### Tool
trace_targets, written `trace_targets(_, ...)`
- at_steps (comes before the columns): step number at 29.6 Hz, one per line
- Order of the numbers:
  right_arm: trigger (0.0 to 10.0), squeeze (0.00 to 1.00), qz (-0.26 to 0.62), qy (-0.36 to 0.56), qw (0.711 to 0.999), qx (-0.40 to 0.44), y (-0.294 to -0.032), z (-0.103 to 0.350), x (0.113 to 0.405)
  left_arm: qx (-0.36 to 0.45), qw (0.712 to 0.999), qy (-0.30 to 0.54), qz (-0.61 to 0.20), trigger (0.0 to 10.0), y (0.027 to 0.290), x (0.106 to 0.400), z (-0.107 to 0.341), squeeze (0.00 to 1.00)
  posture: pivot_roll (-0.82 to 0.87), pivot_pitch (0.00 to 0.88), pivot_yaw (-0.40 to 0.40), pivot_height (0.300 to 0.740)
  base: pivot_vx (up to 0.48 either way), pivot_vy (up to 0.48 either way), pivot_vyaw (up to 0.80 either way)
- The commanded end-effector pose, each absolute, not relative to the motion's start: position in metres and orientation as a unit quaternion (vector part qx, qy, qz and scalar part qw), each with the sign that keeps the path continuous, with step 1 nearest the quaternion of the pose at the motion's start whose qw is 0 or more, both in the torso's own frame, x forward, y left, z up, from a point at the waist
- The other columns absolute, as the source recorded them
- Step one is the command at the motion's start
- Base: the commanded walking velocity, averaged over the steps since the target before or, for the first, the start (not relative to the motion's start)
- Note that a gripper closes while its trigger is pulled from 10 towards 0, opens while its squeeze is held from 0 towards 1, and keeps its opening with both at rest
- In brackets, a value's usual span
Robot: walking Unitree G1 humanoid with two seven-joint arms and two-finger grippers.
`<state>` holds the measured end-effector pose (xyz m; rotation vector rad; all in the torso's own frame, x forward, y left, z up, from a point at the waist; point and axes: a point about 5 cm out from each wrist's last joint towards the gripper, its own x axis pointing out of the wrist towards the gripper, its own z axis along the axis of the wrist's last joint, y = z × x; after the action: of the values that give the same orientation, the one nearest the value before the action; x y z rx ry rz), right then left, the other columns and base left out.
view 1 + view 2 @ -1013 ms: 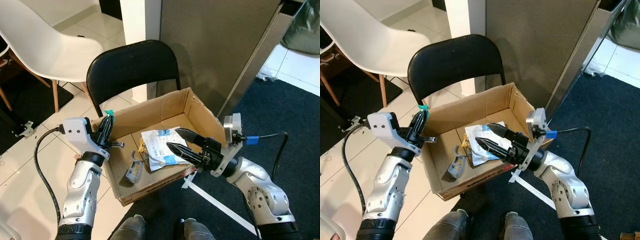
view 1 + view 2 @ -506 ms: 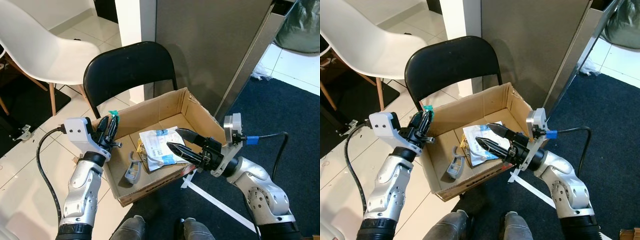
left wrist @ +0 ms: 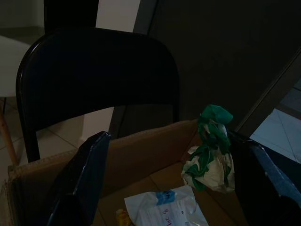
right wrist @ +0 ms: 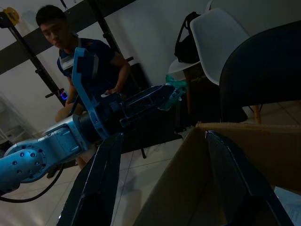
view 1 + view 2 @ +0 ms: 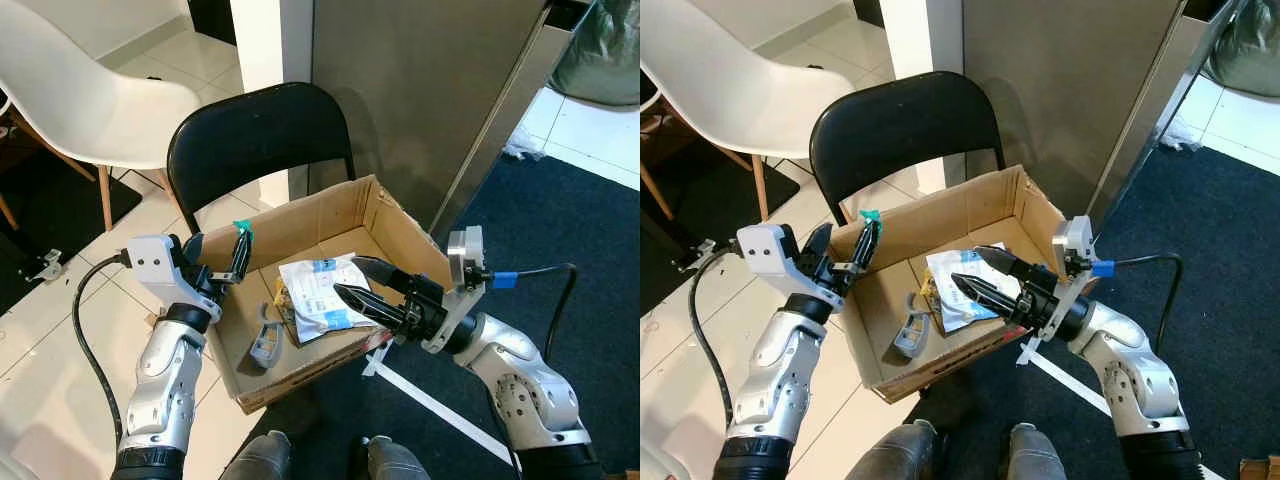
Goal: Picking trash to rubbish bin
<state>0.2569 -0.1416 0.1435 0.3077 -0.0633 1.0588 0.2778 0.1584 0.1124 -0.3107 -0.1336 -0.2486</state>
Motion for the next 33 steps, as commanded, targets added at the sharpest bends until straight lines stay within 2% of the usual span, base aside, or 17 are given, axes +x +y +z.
trace_targets(1,10.0,0.00,0.500,-0.027,0.852,0.150,-0.143,0.143,0.254,-0.160,0.978,-0.057,-0.121,10.0,0.158,0.277,0.109,0.00,0.01,0.154,-0.001,0.740,0.000,0.000,0.00)
trace_targets(8,10.0,0.00,0.493,-0.027,0.856,0.155,-0.144,0.143,0.255,-0.174,0.973,-0.060,-0.142,10.0,0.157,0.276,0.110,0.00,0.01,0.150,-0.003,0.740,0.000,0.000,0.00)
trace_targets(12,10.0,0.00,0.481,-0.032,0.863,0.154,-0.148,0.145,0.259,-0.268,0.946,-0.077,-0.163,10.0,0.164,0.274,0.116,0.00,0.01,0.145,-0.004,0.740,0.000,0.000,0.00)
trace_targets(14,10.0,0.00,0.481,-0.032,0.863,0.154,-0.148,0.145,0.259,-0.268,0.946,-0.077,-0.163,10.0,0.164,0.274,0.116,0.00,0.01,0.145,-0.004,0.740,0.000,0.000,0.00)
trace_targets(15,10.0,0.00,0.470,-0.033,0.871,0.141,-0.151,0.147,0.264,-0.336,0.923,-0.082,-0.169,10.0,0.172,0.272,0.117,0.00,0.02,0.144,-0.008,0.740,0.000,0.000,0.00)
trace_targets(17,10.0,0.00,0.466,-0.034,0.873,0.136,-0.152,0.148,0.266,-0.357,0.914,-0.083,-0.175,10.0,0.173,0.272,0.117,0.00,0.02,0.144,-0.008,0.740,0.000,0.000,0.00)
trace_targets(21,10.0,0.00,0.460,-0.047,0.879,0.119,-0.156,0.159,0.275,-0.496,0.829,-0.117,-0.232,10.0,0.180,0.267,0.132,0.00,0.01,0.145,-0.010,0.740,0.000,0.000,0.00)
trace_targets(22,10.0,0.00,0.460,-0.047,0.879,0.119,-0.156,0.159,0.275,-0.496,0.829,-0.117,-0.232,10.0,0.180,0.267,0.132,0.00,0.01,0.145,-0.010,0.740,0.000,0.000,0.00)
trace_targets(23,10.0,0.00,0.461,-0.050,0.878,0.115,-0.156,0.162,0.277,-0.516,0.812,-0.121,-0.245,10.0,0.180,0.265,0.135,0.00,0.02,0.147,-0.011,0.740,0.000,0.000,0.00)
trace_targets(24,10.0,0.00,0.461,-0.050,0.878,0.115,-0.156,0.162,0.277,-0.516,0.812,-0.121,-0.245,10.0,0.180,0.265,0.135,0.00,0.02,0.147,-0.011,0.740,0.000,0.000,0.00)
trace_targets(25,10.0,0.00,0.464,-0.055,0.877,0.110,-0.156,0.166,0.279,-0.534,0.793,-0.122,-0.265,10.0,0.179,0.263,0.137,0.00,0.02,0.149,-0.013,0.740,0.000,0.000,0.00)
trace_targets(26,10.0,0.00,0.464,-0.055,0.877,0.110,-0.156,0.166,0.279,-0.534,0.793,-0.122,-0.265,10.0,0.179,0.263,0.137,0.00,0.02,0.149,-0.013,0.740,0.000,0.000,0.00)
trace_targets(28,10.0,0.00,0.468,-0.064,0.876,0.099,-0.155,0.173,0.282,-0.566,0.760,-0.120,-0.296,10.0,0.178,0.259,0.140,0.00,0.02,0.154,-0.014,0.740,0.000,0.000,0.00)
trace_targets(30,10.0,0.00,0.468,-0.064,0.876,0.099,-0.155,0.173,0.282,-0.566,0.760,-0.120,-0.296,10.0,0.178,0.259,0.140,0.00,0.02,0.154,-0.014,0.740,0.000,0.000,0.00)
trace_targets(31,10.0,0.00,0.473,-0.071,0.873,0.093,-0.153,0.178,0.284,-0.585,0.740,-0.117,-0.311,10.0,0.177,0.256,0.142,0.00,0.02,0.156,-0.016,0.740,0.000,0.000,0.00)
trace_targets(32,10.0,0.00,0.473,-0.071,0.873,0.093,-0.153,0.178,0.284,-0.585,0.740,-0.117,-0.311,10.0,0.177,0.256,0.142,0.00,0.02,0.156,-0.016,0.740,0.000,0.000,0.00)
trace_targets(33,10.0,0.00,0.480,-0.079,0.869,0.088,-0.150,0.184,0.286,-0.606,0.722,-0.108,-0.316,10.0,0.177,0.254,0.141,0.00,0.03,0.158,-0.017,0.740,0.000,0.000,0.00)
